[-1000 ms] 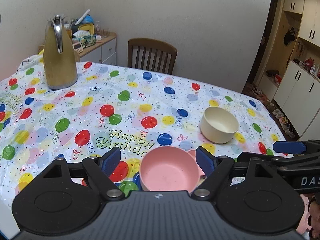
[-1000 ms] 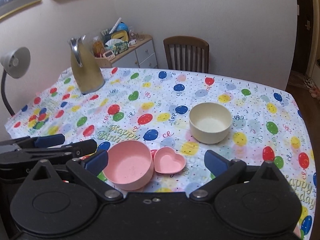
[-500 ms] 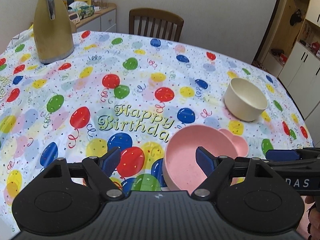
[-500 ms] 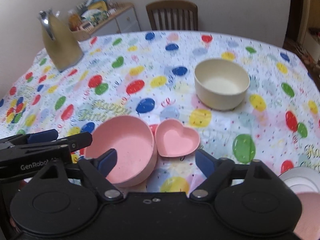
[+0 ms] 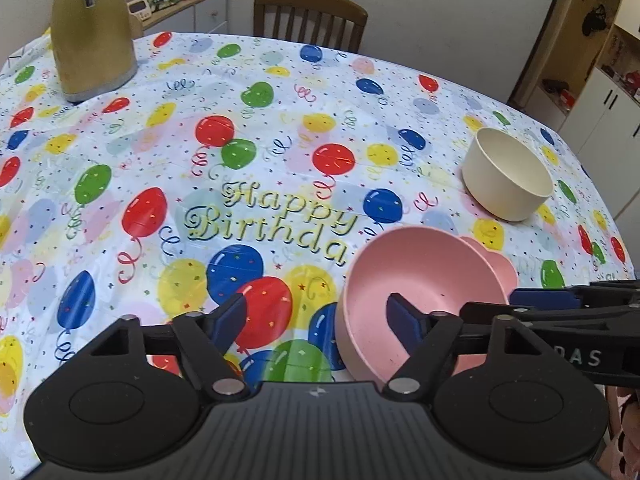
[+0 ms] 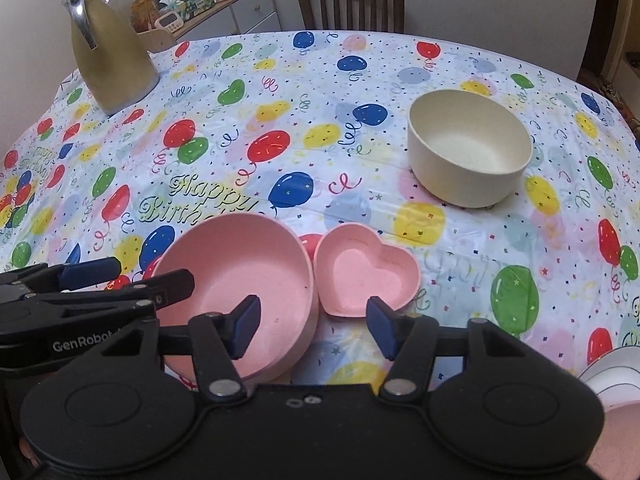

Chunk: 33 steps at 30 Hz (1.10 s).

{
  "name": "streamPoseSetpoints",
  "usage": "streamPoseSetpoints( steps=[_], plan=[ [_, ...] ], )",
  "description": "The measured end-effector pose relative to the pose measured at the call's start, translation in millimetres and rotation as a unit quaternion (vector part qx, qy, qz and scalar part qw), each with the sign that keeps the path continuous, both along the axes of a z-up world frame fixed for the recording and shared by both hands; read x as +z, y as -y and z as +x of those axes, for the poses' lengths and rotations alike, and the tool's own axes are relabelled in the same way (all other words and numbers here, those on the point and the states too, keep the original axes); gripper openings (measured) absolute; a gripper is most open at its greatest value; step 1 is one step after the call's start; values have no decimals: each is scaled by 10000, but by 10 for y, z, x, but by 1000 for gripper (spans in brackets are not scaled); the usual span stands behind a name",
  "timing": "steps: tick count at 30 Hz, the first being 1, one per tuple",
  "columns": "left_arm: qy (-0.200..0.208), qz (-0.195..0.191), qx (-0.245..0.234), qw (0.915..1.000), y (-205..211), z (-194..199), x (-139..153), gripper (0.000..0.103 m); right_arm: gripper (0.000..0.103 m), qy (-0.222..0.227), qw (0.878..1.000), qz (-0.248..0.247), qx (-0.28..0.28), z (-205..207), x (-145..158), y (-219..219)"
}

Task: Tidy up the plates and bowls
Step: 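Close both grippers on the pink round bowl rim, then lift the pink bowl and carry it beside the plate stack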

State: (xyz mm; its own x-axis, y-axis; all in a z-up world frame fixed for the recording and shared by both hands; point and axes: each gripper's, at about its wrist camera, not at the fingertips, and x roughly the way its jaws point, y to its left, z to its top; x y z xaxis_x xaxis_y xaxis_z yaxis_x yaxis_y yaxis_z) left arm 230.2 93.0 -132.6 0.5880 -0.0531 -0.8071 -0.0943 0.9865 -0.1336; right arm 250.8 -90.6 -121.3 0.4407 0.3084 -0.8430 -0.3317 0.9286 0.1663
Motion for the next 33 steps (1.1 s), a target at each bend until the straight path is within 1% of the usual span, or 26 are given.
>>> streamPoseSetpoints(
  steps=[1, 2, 3, 4, 5, 7, 8, 9, 11, 13, 16, 25, 33],
  plan=[
    [-23, -29, -47, 10000, 12, 3, -6, 61, 49, -36, 10000, -2, 18, 10, -12, -5],
    [-37, -61, -84, 9999, 24, 2, -9, 54, 47, -59, 10000, -23, 23, 14, -26, -12],
    [-47, -99, -116, 9999, 38, -1, -11, 45, 42, -80, 10000, -42, 20, 16, -40, -17],
    [-54, -158, -159, 9997, 52, -7, -13, 39, 37, -107, 9999, -48, 11, 18, -54, -19],
    [-66, -205, -197, 9996, 65, -9, -13, 32, 35, -131, 9999, -32, 25, 19, -63, -23],
    [-86, -241, -236, 9994, 94, -13, -13, 28, 27, -161, 9998, 14, 66, 17, -69, -34],
    [-96, -258, -252, 9993, 104, -13, -14, 22, 25, -199, 9997, 51, 107, 19, -68, -42],
    [-103, -251, -243, 9993, 113, -14, -13, 21, 22, -224, 9996, 83, 142, 20, -65, -52],
    [-111, -245, -216, 9994, 115, -16, -9, 19, 19, -202, 9997, -16, 151, 16, -58, -81],
    [-125, -250, -187, 9994, 110, -24, -5, 16, 15, -194, 9997, -75, 152, 17, -58, -86],
    [-119, -261, -178, 9994, 120, -51, 18, 15, 13, -238, 9996, -83, 85, 19, -54, -56],
    [-109, -285, -161, 9994, 251, -232, 186, 15, 11, -312, 9994, -156, 56, -121, 64, 33],
    [-141, -283, -258, 9992, 480, -448, 333, 15, 12, -445, 9989, -113, 1, -313, 254, 248]
  ],
)
